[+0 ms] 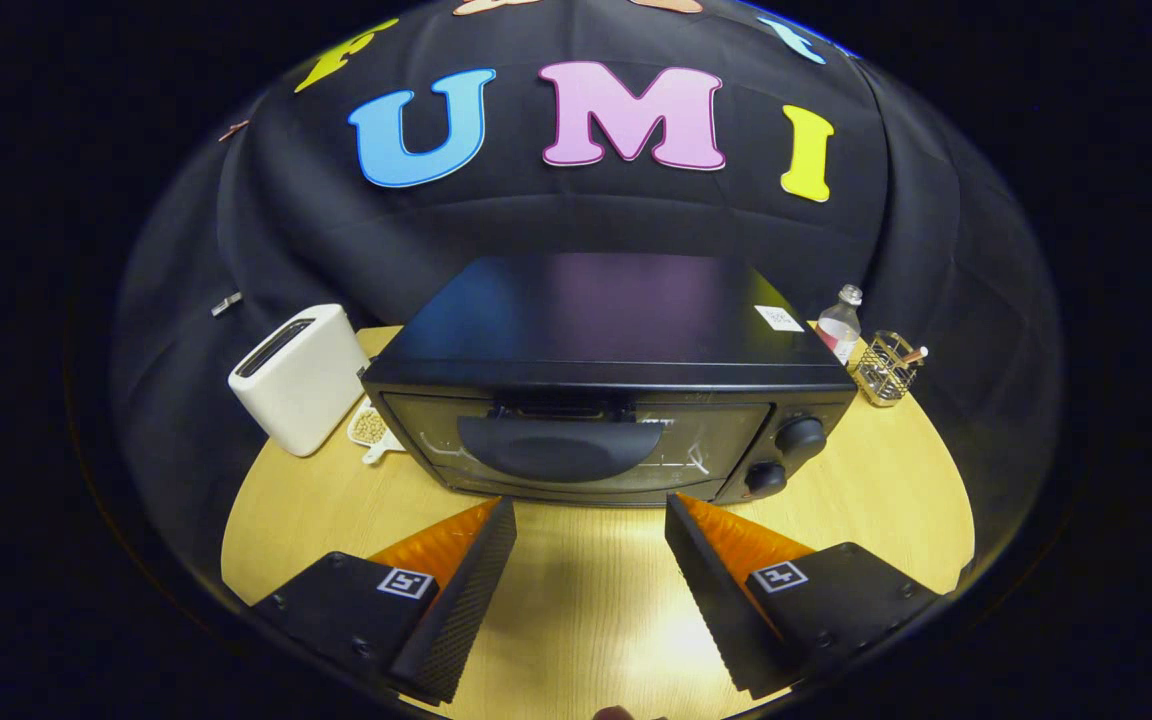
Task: Open the toaster oven, put the food inside, and close the toaster oven door.
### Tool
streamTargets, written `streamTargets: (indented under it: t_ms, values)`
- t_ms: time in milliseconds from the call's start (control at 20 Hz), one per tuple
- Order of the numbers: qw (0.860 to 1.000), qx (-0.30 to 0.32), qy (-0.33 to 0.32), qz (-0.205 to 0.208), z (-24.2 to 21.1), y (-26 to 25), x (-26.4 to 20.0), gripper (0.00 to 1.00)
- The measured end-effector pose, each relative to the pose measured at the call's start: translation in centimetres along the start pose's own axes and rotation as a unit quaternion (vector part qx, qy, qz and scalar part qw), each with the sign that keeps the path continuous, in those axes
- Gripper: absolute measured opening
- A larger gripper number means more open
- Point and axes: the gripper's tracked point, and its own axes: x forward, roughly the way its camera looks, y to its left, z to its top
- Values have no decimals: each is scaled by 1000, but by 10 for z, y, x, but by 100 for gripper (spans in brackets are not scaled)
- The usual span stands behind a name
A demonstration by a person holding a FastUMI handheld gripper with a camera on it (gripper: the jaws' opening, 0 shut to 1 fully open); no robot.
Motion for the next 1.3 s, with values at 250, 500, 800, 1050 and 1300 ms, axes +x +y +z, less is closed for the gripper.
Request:
streamTargets:
  t_ms: [250, 500, 800, 1050, 1300]
  values:
    - [1000, 6, -18, 4, 11, -3, -21, 99]
    - [996, 9, -94, -6, 63, -23, -66, 99]
    - [981, -17, -192, -21, 128, -64, -130, 99]
    - [973, 1, -228, -32, 150, -97, -166, 99]
    - [963, -21, -265, -48, 163, -122, -197, 99]
